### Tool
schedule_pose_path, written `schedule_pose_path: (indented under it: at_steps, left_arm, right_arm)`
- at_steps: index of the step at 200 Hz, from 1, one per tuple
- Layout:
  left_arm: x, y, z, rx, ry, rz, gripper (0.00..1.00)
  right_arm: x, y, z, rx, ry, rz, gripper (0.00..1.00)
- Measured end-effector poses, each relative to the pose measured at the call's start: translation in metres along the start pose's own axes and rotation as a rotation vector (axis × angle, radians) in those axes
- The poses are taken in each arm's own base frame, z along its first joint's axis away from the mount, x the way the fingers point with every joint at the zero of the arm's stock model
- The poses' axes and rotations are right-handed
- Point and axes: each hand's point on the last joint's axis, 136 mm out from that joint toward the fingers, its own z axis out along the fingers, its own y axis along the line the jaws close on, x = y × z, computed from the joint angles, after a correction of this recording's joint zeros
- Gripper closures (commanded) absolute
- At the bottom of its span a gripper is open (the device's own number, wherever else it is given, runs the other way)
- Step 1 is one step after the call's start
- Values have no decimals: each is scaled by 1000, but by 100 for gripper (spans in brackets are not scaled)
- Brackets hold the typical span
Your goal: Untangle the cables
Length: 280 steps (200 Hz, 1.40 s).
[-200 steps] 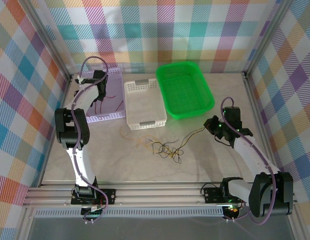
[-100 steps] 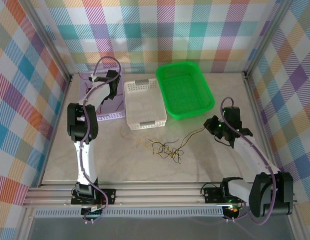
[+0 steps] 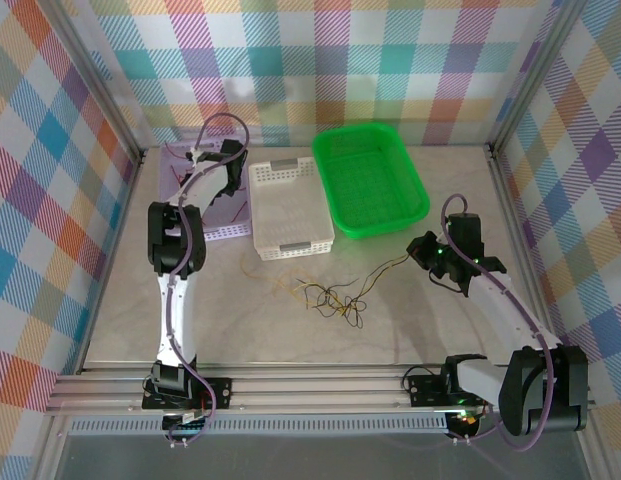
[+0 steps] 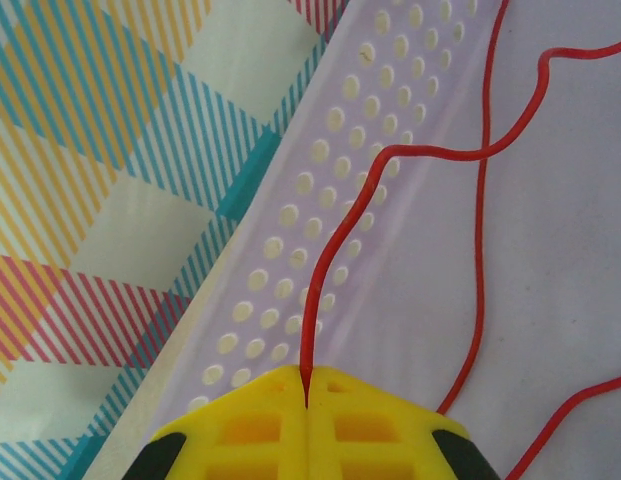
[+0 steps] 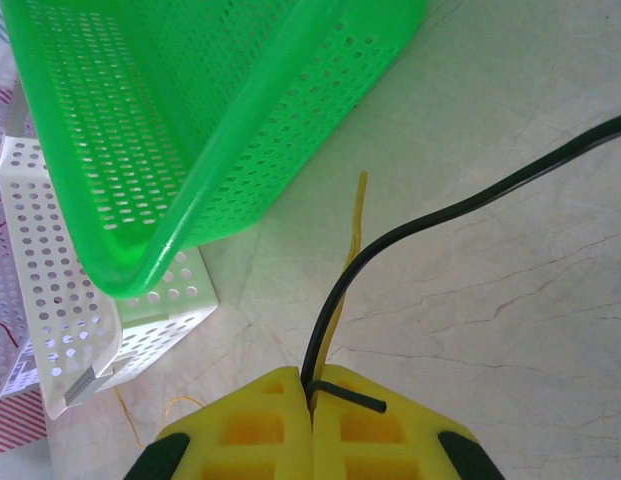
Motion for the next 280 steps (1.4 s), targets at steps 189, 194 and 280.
schedule_pose_path:
  at_steps: [189, 194, 280]
  left_arm:
    - [6, -31, 13, 14, 13, 73, 89]
    - [7, -31, 13, 16, 14, 75, 86]
    - [10, -37, 12, 52, 31, 98, 60]
  right_arm:
    - [6, 6, 2, -15, 14, -20, 100]
    - [6, 6, 2, -15, 15, -20, 100]
    - [6, 6, 2, -15, 15, -20, 100]
